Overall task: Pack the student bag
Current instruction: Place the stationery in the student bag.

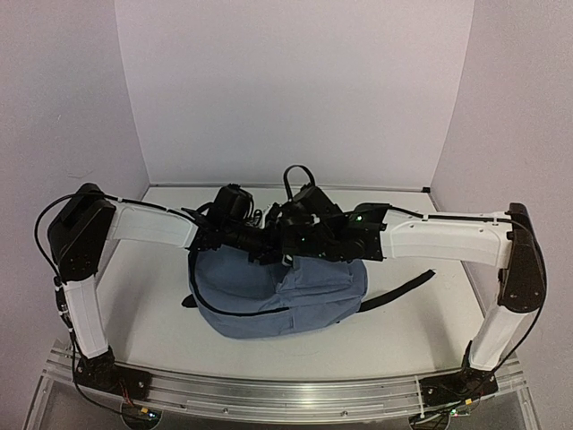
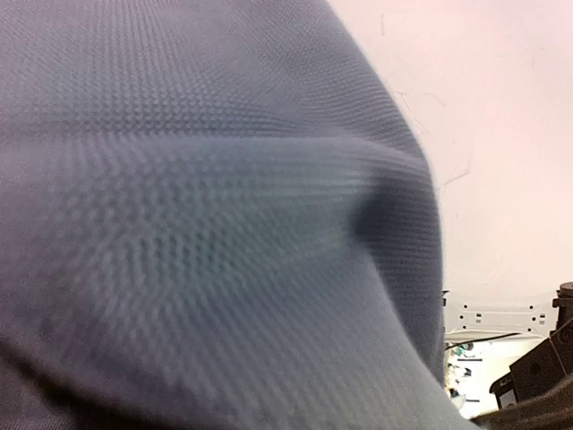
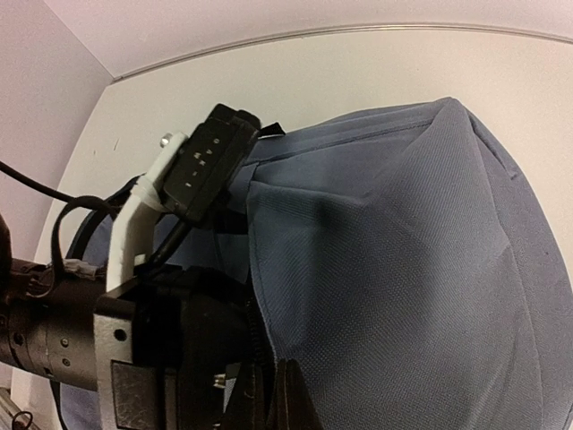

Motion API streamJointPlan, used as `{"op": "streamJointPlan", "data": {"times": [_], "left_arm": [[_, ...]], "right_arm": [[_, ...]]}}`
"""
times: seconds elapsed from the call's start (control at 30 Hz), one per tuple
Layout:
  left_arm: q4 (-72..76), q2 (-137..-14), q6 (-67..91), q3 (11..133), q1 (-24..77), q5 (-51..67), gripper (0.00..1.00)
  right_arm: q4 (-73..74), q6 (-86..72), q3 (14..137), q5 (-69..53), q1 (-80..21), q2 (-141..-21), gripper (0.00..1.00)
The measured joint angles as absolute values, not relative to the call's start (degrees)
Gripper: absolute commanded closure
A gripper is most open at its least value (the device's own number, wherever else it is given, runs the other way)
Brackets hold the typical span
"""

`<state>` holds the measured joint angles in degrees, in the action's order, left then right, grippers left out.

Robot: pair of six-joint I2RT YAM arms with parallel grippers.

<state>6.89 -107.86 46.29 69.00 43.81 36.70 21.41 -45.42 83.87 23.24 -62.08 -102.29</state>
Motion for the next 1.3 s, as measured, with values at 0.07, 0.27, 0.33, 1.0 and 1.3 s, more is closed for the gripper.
{"op": "streamJointPlan", "data": {"times": [0.07,0.27,0.33,1.0,1.3], "left_arm": [[6.9,-106.2,46.1,67.6,43.7,35.4,0.33],[5.2,-103.0,45.1,65.4,43.8,32.7,0.31],[3.5,-102.2,44.6,65.1,44.1,31.5,0.36],[11.1,-105.1,48.7,64.4,46.8,33.3,0.85],[18.9,-109.2,52.1,64.9,48.2,35.2,0.79]], "right_arm": [[21.4,-45.5,83.9,23.2,-62.1,-102.0,1.00],[21.4,-45.7,83.7,23.0,-62.2,-101.9,1.00],[21.4,-45.9,83.5,23.0,-62.2,-101.9,1.00],[21.8,-46.1,83.5,22.7,-62.3,-101.9,1.00],[22.0,-46.5,83.5,23.4,-62.3,-101.9,1.00]]}}
